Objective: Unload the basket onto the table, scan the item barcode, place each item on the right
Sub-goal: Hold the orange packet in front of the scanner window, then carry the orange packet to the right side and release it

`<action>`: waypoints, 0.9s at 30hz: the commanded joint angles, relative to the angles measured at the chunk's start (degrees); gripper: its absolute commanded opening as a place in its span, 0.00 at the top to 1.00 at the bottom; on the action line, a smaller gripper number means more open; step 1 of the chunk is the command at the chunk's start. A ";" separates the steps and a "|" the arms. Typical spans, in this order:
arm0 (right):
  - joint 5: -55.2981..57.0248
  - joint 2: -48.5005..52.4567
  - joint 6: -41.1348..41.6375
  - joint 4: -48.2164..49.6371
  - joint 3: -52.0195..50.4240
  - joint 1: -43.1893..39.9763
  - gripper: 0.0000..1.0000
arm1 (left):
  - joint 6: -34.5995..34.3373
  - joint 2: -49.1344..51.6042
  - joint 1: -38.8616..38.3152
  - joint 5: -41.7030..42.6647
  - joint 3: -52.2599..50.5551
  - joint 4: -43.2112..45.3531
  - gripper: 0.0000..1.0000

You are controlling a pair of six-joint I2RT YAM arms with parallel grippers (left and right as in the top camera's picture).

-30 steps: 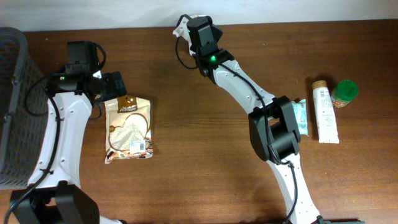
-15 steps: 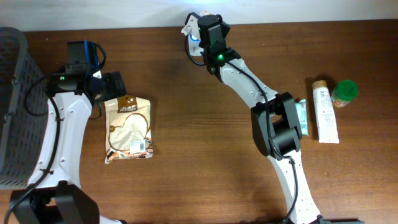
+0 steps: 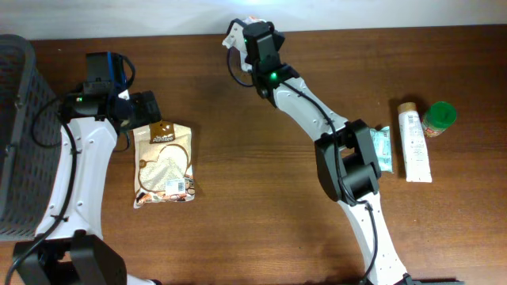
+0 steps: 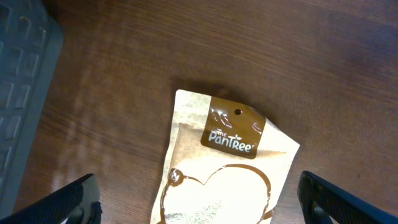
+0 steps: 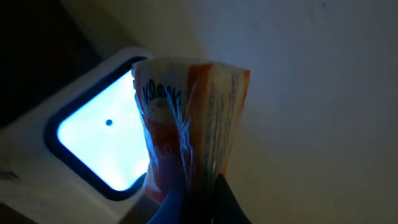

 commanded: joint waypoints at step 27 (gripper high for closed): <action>-26.38 -29.18 61.75 -80.50 -1.33 -1.66 0.96 | 1.11 -0.22 0.09 -0.42 0.81 0.11 0.01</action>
